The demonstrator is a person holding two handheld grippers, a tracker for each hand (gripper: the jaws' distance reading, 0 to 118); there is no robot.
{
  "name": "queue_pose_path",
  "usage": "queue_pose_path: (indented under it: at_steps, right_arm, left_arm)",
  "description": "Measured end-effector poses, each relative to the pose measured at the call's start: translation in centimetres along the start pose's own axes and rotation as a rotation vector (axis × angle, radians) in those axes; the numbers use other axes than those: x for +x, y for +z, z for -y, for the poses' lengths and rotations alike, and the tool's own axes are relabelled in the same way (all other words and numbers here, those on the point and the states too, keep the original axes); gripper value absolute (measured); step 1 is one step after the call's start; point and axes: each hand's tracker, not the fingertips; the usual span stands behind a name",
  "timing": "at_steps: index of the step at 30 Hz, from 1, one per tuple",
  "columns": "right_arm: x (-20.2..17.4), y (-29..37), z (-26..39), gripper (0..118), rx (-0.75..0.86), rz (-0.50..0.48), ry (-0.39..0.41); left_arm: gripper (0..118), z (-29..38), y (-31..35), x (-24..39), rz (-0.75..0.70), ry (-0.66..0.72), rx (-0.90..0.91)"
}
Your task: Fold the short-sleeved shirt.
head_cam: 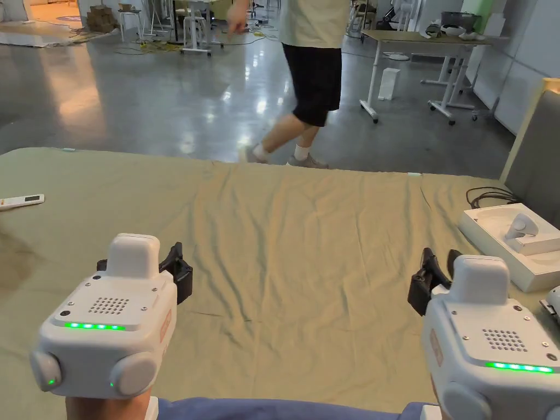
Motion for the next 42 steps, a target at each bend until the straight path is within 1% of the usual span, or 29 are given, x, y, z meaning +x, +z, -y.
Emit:
queue_pose_path:
  at_steps: [1, 2, 3, 4, 5, 7, 10, 13, 15, 16, 20, 21, 22, 24, 27, 29, 30, 31, 32, 33, 34, 36, 39, 41, 42]
  right_arm:
    - [-0.3, -0.1, 0.0, 25, -0.002, -0.003, 0.010]
    - [-0.5, -0.2, 0.0, 13, 0.004, -0.014, 0.013]
    - [-0.7, -0.1, 0.1, 6, 0.013, -0.025, 0.014]
    - [-0.9, -0.1, 0.0, 0, 0.013, -0.027, 0.019]
    - [-1.2, 0.1, 0.0, 0, 0.054, -0.022, 0.031]
    - [-1.4, 0.2, -0.1, 0, 0.051, -0.022, 0.026]
    - [-1.4, 0.2, -0.5, 0, 0.062, -0.026, 0.005]
    - [-1.6, -0.1, -0.9, 0, 0.057, -0.031, 0.000]
    - [-1.5, -0.5, -1.0, 0, 0.032, -0.052, 0.002]
    - [-1.5, -0.6, -1.0, 0, 0.026, -0.059, 0.000]
    - [-1.7, -1.3, -0.5, 0, -0.027, -0.083, 0.007]
    - [-1.7, -1.4, -0.3, 0, -0.039, -0.086, 0.005]
    - [-1.8, -1.5, 0.0, 0, -0.051, -0.087, 0.007]
    - [-1.9, -1.8, 0.6, 0, -0.077, -0.095, 0.014]
    - [-2.0, -2.2, 1.4, 0, -0.121, -0.109, 0.012]
    - [-2.1, -2.3, 1.8, 0, -0.139, -0.110, 0.009]
    - [-2.2, -2.3, 2.0, 0, -0.145, -0.110, 0.009]
    - [-2.3, -2.4, 2.1, 0, -0.150, -0.109, 0.012]
    - [-2.4, -2.5, 2.3, 0, -0.159, -0.109, 0.018]
    - [-2.4, -2.6, 2.5, 0, -0.167, -0.110, 0.022]
    - [-2.6, -2.5, 2.7, 0, -0.172, -0.110, 0.024]
    - [-2.7, -2.7, 3.1, 0, -0.191, -0.112, 0.025]
    - [-3.0, -3.1, 3.7, 0, -0.218, -0.112, 0.023]
    - [-3.2, -3.3, 3.8, 0, -0.234, -0.114, 0.012]
    - [-3.3, -3.3, 3.9, 0, -0.236, -0.117, 0.009]
  left_arm:
    - [38, -0.1, 0.0, 0.2, -0.004, -0.009, 0.001]
    - [30, -0.2, 0.0, 0.4, -0.001, -0.014, 0.003]
    - [20, -0.2, 0.0, 0.5, -0.001, -0.016, 0.011]
    - [8, -0.2, 0.1, 0.6, -0.004, -0.018, 0.015]
    - [1, -0.3, 0.4, 0.6, -0.064, -0.033, 0.036]
    - [1, -0.1, 0.4, 0.4, -0.023, -0.008, 0.033]
    - [1, 0.0, 0.4, 0.1, -0.040, 0.008, 0.045]
    - [1, 0.1, 0.3, -1.0, -0.026, 0.045, 0.042]
    - [1, 0.2, -0.1, -2.1, 0.002, 0.080, 0.004]
    - [1, 0.4, -0.4, -2.8, 0.030, 0.093, -0.038]
    - [1, 1.9, -1.5, -6.2, 0.053, 0.126, -0.184]
    - [1, 2.4, -1.8, -7.3, 0.085, 0.138, -0.240]
    - [1, 2.9, -1.9, -8.2, 0.093, 0.156, -0.253]
    - [1, 4.1, -2.4, -10.7, 0.160, 0.211, -0.368]
    - [1, 6.2, -3.0, -13.8, 0.209, 0.273, -0.486]
    - [5, 7.8, -3.3, -15.6, 0.236, 0.317, -0.550]
    - [15, 8.6, -3.5, -16.4, 0.255, 0.331, -0.589]
    - [32, 9.3, -3.7, -17.2, 0.266, 0.344, -0.624]
    - [57, 10.2, -3.9, -18.0, 0.297, 0.368, -0.658]
    - [70, 11.2, -4.2, -18.8, 0.323, 0.391, -0.691]
    - [73, 12.0, -4.5, -19.6, 0.346, 0.416, -0.718]
    - [73, 13.7, -4.6, -20.4, 0.365, 0.484, -0.783]
    - [73, 16.8, -5.6, -22.0, 0.483, 0.604, -0.866]
    - [73, 18.9, -6.1, -22.6, 0.526, 0.679, -0.910]
    - [73, 20.0, -6.3, -22.8, 0.563, 0.693, -0.948]
